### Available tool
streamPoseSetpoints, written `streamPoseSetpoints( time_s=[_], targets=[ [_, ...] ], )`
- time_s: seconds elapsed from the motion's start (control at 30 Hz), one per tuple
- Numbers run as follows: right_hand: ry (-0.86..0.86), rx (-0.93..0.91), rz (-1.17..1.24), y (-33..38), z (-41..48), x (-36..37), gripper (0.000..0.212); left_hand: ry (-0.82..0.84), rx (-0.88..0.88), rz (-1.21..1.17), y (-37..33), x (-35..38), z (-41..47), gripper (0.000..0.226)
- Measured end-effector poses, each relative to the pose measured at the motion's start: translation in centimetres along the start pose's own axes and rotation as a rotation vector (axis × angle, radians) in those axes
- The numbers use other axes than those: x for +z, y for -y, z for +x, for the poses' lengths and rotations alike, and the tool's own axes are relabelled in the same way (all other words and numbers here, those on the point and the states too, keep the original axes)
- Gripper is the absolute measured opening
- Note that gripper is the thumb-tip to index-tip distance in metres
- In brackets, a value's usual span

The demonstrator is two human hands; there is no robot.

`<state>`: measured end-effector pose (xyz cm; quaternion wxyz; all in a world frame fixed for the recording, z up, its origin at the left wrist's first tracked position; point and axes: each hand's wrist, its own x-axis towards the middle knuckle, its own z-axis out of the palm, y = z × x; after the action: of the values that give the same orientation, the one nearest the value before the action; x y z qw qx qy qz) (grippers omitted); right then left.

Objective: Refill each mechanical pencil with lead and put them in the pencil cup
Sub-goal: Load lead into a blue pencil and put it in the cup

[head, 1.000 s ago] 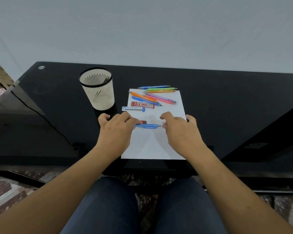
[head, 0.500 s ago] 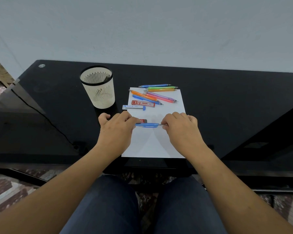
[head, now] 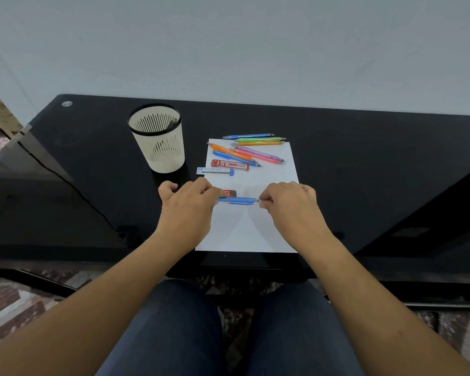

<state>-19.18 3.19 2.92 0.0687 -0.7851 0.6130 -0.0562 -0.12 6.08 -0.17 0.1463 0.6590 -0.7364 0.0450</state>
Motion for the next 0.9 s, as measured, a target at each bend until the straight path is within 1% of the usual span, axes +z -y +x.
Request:
streamPoseSetpoints(
  time_s=[0.33,0.53,0.67,0.77,0.9],
  targets=[
    [0.022,-0.020,-0.062,0.03,0.25,0.04,0.019,0.057,0.023,0.019,-0.59,-0.26,0.21,0.037],
    [0.071,-0.017,-0.042,-0.02,0.53,0.26,0.019,0.087,0.012,-0.021,-0.34,0.04,0.20,0.041],
    [0.084,-0.060,-0.007,0.13,0.55,-0.15,0.022,0.083,0.026,-0.042,0.07,0.14,0.21,0.041],
    [0.059,-0.079,-0.003,-0.01,0.48,-0.55,0.026,0.059,0.010,-0.053,0.14,-0.20,0.31,0.035],
    [-0.011,0.009,0.034,-0.20,0.51,-0.40,0.031,0.077,-0.019,-0.041,-0.34,-0.45,0.35,0.032]
  ],
)
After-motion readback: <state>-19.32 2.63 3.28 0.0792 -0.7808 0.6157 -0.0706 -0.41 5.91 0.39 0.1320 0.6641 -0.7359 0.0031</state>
